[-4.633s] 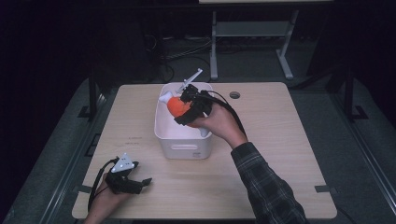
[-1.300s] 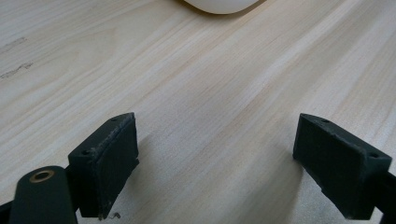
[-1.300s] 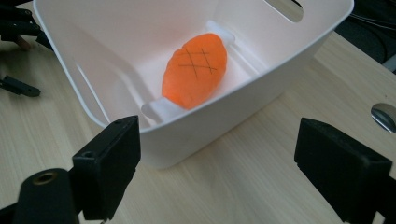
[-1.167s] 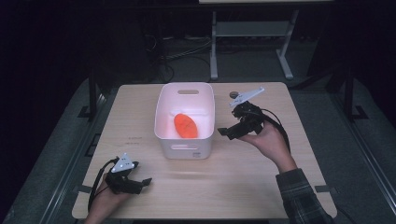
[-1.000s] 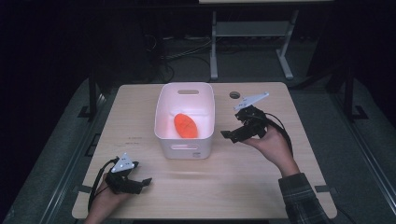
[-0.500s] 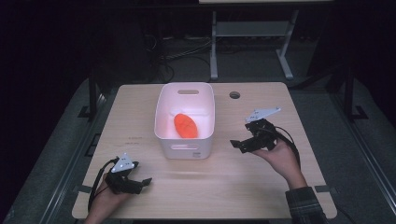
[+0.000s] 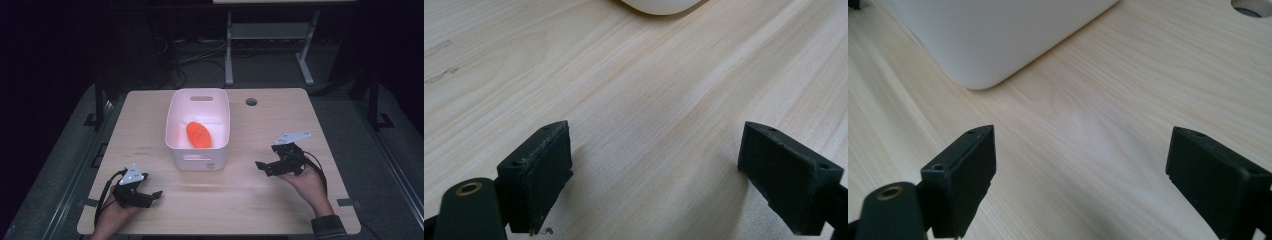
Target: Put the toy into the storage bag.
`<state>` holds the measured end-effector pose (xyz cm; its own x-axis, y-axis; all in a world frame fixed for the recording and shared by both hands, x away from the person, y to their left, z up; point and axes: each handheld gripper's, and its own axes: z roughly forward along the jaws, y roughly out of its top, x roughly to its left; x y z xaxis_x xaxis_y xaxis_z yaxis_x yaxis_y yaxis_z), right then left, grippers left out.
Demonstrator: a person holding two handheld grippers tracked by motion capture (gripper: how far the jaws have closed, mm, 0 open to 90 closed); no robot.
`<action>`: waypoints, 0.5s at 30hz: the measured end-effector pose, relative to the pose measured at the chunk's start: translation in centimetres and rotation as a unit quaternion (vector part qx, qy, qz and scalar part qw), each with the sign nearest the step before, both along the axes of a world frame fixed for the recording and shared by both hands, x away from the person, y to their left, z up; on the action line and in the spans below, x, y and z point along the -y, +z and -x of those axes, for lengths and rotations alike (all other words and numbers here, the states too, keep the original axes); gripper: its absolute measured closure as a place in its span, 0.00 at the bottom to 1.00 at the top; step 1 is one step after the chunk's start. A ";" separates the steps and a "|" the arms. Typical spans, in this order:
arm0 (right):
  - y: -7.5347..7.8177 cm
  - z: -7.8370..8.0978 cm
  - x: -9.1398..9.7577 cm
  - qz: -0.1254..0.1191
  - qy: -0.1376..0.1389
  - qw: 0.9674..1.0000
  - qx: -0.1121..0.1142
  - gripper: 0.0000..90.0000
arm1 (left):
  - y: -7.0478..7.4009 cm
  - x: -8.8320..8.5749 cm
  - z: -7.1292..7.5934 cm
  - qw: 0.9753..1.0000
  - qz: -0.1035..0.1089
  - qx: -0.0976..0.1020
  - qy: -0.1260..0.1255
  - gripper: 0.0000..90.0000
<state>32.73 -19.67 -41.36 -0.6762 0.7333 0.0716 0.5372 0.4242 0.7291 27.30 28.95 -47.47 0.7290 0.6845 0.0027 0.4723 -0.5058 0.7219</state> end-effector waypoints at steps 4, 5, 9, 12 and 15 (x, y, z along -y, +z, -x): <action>-1.2 0.6 0.6 -0.004 -0.009 1.000 0.003 0.13 | 0.0 0.0 0.0 1.000 -0.001 -0.001 -0.001 0.15; -1.4 0.7 0.7 -0.003 -0.010 1.000 0.003 0.13 | 0.0 0.0 0.0 1.000 -0.002 -0.001 -0.001 0.15; -2.1 1.2 1.1 -0.001 -0.015 1.000 -0.001 0.13 | 0.0 0.0 0.0 1.000 -0.001 -0.001 -0.001 0.15; -2.8 1.7 1.6 -0.001 -0.022 1.000 -0.001 0.13 | 0.0 0.0 0.0 1.000 -0.001 -0.001 -0.001 0.15; -3.4 2.2 2.1 -0.002 -0.029 1.000 -0.002 0.12 | 0.0 0.0 0.0 1.000 -0.001 -0.001 -0.001 0.15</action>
